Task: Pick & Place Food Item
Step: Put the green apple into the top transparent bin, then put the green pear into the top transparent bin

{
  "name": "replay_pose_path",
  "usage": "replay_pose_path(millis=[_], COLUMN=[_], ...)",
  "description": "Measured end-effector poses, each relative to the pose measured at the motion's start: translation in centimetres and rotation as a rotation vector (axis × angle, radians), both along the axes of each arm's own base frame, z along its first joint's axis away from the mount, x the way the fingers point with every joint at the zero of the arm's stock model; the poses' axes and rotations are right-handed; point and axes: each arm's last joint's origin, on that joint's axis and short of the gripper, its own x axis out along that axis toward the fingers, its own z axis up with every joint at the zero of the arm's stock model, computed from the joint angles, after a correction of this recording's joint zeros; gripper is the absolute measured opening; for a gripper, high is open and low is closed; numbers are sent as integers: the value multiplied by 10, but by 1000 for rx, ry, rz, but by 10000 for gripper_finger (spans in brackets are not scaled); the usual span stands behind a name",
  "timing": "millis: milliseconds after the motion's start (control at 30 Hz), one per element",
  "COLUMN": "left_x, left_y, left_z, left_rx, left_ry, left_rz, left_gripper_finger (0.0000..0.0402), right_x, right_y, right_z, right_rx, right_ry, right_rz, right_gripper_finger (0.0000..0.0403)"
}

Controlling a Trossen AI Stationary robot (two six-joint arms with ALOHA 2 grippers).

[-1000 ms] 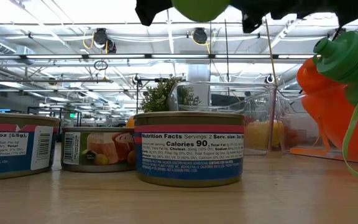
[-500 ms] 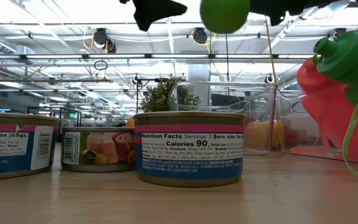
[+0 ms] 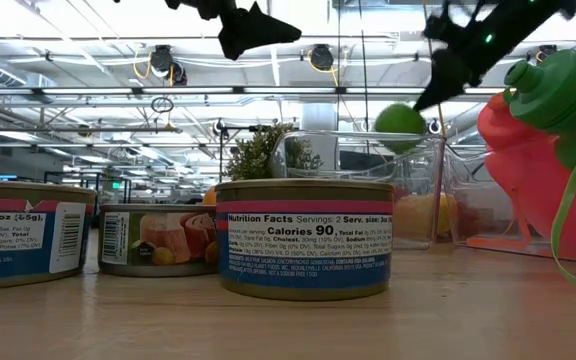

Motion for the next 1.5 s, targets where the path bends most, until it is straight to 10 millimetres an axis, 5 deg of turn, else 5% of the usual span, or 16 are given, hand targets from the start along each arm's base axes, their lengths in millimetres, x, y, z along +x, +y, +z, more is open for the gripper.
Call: replay_pose_path(millis=[267, 533, 1000, 1500], left_x=[0, 0, 0, 0], left_y=[1, 1, 1, 1], left_z=[0, 0, 0, 0], left_rx=[3, -4, -4, -5], left_ry=[-4, -3, -3, -3], left_rz=[14, 16, 16, 16], left_gripper_finger=[344, 355, 345, 356], right_x=[11, 15, 17, 22], right_y=[-51, -78, -82, -82], right_z=[-33, -61, -73, -69], right_rx=[105, 160, 197, 199], right_ry=[193, 331, 399, 322], right_rz=[-99, -184, -189, -116], right_gripper_finger=[0, 0, 13, 152])
